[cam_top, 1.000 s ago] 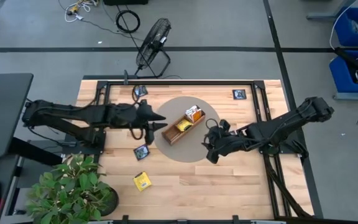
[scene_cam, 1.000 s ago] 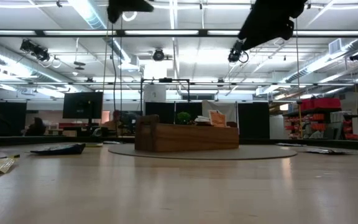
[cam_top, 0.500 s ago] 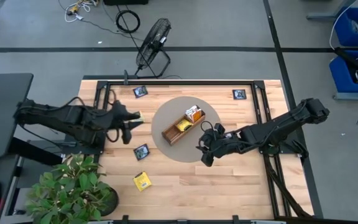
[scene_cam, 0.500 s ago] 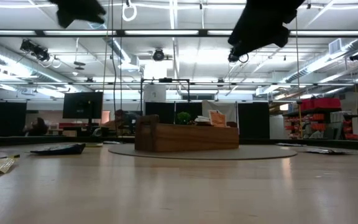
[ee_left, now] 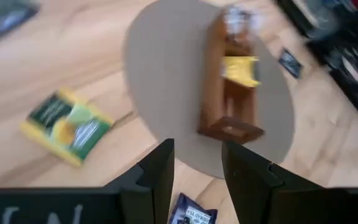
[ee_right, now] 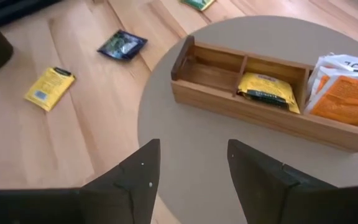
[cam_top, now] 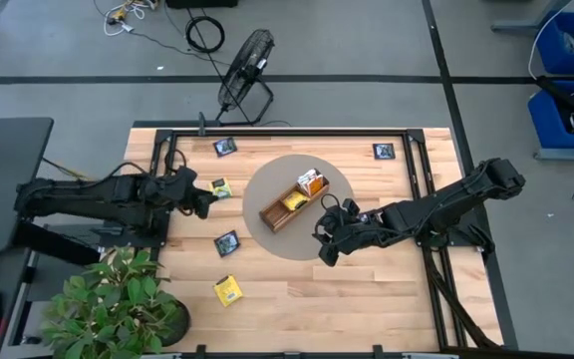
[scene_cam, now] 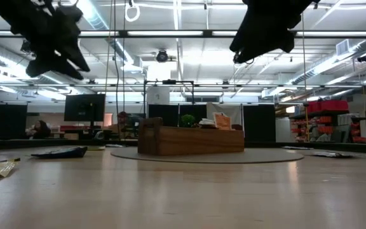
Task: Pick & Place Tea
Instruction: Put the yellow tea bag into the middle section of the wooden organizer
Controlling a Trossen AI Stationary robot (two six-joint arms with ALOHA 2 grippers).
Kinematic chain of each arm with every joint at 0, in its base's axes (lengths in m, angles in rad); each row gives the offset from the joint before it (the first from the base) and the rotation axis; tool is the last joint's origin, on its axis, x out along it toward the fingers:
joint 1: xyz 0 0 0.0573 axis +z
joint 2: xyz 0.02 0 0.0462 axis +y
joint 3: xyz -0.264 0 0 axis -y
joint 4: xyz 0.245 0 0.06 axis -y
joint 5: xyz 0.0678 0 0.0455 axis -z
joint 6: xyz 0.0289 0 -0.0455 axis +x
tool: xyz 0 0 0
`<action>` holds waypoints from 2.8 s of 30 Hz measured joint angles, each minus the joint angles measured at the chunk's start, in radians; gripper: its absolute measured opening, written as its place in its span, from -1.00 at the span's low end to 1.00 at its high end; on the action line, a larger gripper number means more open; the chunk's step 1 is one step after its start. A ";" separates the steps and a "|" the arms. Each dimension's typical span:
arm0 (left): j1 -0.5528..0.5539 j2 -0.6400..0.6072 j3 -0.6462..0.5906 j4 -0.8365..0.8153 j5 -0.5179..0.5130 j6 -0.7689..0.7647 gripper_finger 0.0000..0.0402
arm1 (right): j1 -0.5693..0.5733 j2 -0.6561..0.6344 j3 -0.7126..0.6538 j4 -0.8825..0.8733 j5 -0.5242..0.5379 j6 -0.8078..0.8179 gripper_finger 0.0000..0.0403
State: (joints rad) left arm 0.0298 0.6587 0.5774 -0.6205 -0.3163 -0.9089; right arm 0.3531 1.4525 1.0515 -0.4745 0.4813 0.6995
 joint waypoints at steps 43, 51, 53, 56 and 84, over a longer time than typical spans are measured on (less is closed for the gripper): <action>0.761 0.659 -0.048 0.264 0.453 0.330 0.55 | -0.040 0.000 0.000 -0.070 -0.039 -0.053 -0.02; 0.736 0.732 -0.042 0.267 0.439 0.354 0.55 | -0.049 0.000 0.000 -0.075 -0.054 -0.059 -0.02; 0.720 0.744 -0.041 0.263 0.425 0.346 0.55 | -0.054 0.000 0.000 -0.077 -0.054 -0.061 -0.02; 0.697 0.746 -0.042 0.262 0.388 0.346 0.55 | -0.060 0.000 0.000 -0.084 -0.054 -0.061 -0.02; 0.635 0.728 -0.050 0.279 0.329 0.434 -0.99 | -0.113 -0.001 0.000 -0.102 -0.025 -0.079 -0.02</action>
State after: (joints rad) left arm 0.6647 1.3864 0.5274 -0.3419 0.0130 -0.4752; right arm 0.2405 1.4517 1.0515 -0.5770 0.4562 0.6201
